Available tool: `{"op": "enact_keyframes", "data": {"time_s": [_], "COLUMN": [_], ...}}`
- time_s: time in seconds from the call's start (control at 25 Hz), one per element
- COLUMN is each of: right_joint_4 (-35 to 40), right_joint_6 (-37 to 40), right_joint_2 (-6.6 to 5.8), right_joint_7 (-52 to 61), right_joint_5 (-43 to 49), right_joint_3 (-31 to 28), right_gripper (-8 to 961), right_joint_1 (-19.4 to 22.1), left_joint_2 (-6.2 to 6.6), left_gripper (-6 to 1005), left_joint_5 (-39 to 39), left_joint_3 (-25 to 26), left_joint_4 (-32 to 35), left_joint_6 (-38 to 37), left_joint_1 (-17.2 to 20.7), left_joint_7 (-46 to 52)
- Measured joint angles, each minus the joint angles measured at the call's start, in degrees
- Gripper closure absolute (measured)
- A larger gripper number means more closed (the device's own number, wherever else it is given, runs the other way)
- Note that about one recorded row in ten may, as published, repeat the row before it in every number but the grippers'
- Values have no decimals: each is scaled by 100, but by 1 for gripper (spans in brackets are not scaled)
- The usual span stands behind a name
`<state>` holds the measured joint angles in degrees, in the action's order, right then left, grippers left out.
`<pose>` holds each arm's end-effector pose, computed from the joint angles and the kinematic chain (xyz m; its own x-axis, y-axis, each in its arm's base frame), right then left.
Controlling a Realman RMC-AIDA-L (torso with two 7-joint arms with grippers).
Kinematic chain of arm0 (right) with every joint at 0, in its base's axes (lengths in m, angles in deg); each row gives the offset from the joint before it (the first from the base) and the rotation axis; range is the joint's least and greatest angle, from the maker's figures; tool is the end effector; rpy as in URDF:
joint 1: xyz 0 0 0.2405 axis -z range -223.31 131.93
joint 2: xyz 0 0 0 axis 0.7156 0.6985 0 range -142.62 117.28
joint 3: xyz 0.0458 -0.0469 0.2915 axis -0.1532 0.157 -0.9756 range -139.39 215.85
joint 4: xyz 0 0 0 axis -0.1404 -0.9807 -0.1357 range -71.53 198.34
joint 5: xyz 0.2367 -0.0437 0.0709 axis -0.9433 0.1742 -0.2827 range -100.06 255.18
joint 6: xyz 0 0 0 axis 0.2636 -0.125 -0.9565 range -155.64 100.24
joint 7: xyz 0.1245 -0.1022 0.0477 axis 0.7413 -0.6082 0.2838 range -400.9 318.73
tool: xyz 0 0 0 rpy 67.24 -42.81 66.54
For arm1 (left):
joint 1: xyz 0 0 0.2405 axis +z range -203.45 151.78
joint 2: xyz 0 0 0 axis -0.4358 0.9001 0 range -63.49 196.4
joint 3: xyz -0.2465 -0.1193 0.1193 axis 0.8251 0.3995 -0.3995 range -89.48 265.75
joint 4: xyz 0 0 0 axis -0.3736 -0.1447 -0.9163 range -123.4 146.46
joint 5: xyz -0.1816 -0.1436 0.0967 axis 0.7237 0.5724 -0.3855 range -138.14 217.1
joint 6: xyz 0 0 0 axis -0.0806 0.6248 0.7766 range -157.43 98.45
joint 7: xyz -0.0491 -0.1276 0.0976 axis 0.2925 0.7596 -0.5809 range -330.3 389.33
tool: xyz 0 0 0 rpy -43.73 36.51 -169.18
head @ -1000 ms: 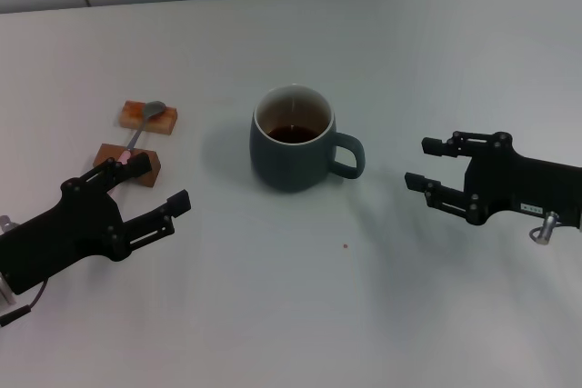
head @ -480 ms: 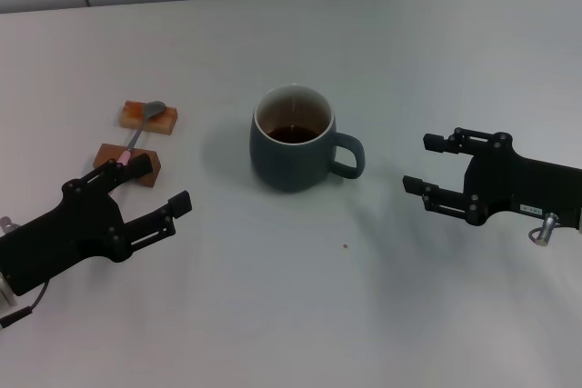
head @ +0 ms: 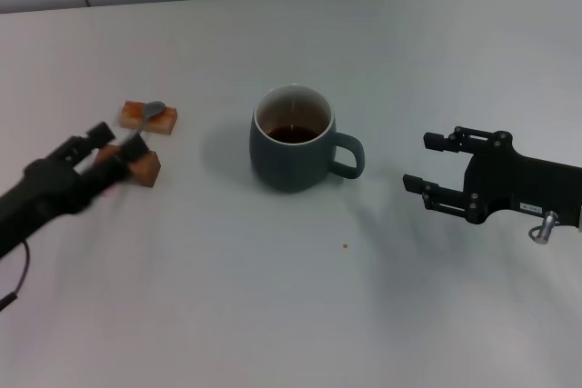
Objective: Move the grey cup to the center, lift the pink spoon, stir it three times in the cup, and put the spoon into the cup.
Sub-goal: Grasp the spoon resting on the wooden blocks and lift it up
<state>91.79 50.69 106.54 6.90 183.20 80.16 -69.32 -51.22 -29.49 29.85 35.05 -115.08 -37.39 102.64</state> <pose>0.3677 0.3598 -0.0678 0.8979 -0.0837 -0.4322 -0.2914 -0.8489 -0.4410 -0.3823 0.3014 -0.0426 0.3345 0.3756 0.8643 0.8012 -0.5963 -0.0509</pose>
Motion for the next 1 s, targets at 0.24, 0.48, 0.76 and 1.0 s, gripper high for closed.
{"op": "enact_keyframes", "data": {"time_s": [0.24,0.48,0.76,1.0], "right_joint_4": [41,58,134,186], "right_joint_6": [0,-7,-8,-8], "right_joint_2": [-8,-21,-28,-30], "right_joint_7": [7,22,47,55], "right_joint_5": [0,1,1,1], "right_joint_3": [0,0,0,0], "right_gripper": [309,310,310,310], "right_joint_1": [-12,-46,-61,-70], "left_joint_2": [-42,-54,-56,-54], "left_gripper": [165,166,166,167], "left_joint_5": [0,2,60,71], "left_joint_3": [927,1173,1200,1209], "left_joint_4": [-642,-1163,-1426,-1734], "left_joint_6": [-272,-347,-441,-158], "left_joint_1": [-34,-21,-9,81], "left_joint_7": [1414,2189,2263,2280]}}
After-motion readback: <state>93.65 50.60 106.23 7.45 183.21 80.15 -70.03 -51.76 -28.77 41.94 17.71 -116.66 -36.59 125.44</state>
